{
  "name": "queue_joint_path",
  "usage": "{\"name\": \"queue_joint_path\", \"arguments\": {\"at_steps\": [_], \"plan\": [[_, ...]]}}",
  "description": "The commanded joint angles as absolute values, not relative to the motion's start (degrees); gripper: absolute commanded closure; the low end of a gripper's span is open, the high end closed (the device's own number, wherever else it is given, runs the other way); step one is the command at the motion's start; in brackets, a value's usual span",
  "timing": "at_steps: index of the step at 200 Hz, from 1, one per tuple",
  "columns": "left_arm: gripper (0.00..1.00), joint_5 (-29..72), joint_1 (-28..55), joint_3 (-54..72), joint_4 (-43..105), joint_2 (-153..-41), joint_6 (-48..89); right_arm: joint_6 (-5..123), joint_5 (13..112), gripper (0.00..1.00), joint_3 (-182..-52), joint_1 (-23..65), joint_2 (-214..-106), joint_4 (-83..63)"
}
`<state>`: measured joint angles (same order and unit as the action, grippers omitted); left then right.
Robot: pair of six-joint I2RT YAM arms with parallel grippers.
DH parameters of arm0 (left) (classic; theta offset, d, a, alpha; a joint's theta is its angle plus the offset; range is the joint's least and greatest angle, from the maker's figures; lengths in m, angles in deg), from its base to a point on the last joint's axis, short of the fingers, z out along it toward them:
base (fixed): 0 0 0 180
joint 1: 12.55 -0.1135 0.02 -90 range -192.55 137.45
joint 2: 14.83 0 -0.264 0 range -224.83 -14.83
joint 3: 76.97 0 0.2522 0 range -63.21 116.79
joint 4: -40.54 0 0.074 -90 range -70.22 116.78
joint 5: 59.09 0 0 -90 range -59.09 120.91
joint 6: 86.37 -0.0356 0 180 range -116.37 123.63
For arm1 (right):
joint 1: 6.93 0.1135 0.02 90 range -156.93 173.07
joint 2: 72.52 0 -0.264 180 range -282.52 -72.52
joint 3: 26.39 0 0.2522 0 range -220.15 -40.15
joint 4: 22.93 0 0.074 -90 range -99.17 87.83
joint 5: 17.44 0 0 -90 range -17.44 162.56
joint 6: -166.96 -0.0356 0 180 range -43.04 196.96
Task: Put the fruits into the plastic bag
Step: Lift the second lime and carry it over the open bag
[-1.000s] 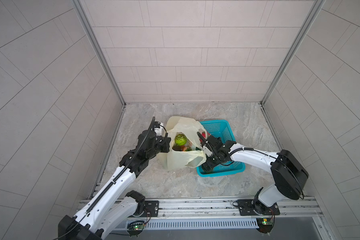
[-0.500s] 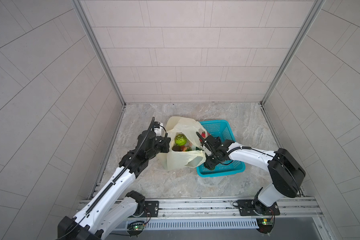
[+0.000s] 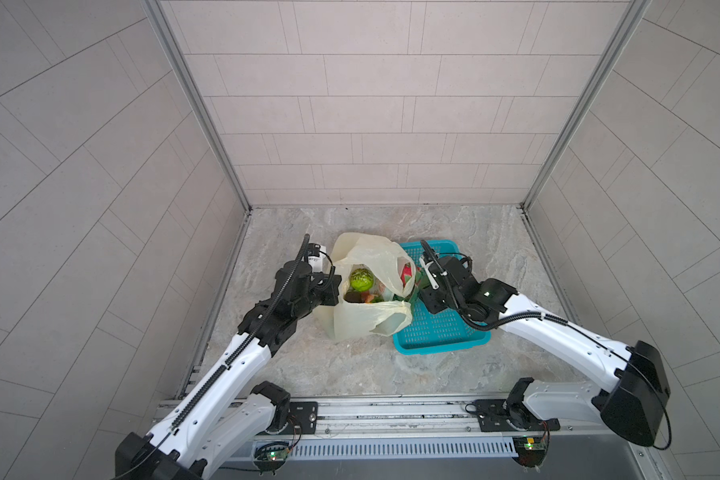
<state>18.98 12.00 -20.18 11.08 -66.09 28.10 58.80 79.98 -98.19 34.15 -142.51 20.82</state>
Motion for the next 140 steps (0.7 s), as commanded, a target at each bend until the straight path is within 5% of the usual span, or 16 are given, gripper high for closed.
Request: {"name": "queue_joint_path", "arguments": {"at_steps": [1,59,140], "plan": [[1.00,19.2,12.0,-20.5,11.8,-65.4,27.3,60.1,78.6,0.54,-100.0,34.2,-140.2,14.2],[1.00,19.0,12.0,-20.6,12.0,-65.6,27.4,62.4,60.8,0.52,-104.3,42.7,-148.9,9.9],[1.00,16.9,12.1,-20.3,11.7,-63.1,25.5,63.6,55.6,0.50,-115.3,44.0,-168.7,10.6]]}}
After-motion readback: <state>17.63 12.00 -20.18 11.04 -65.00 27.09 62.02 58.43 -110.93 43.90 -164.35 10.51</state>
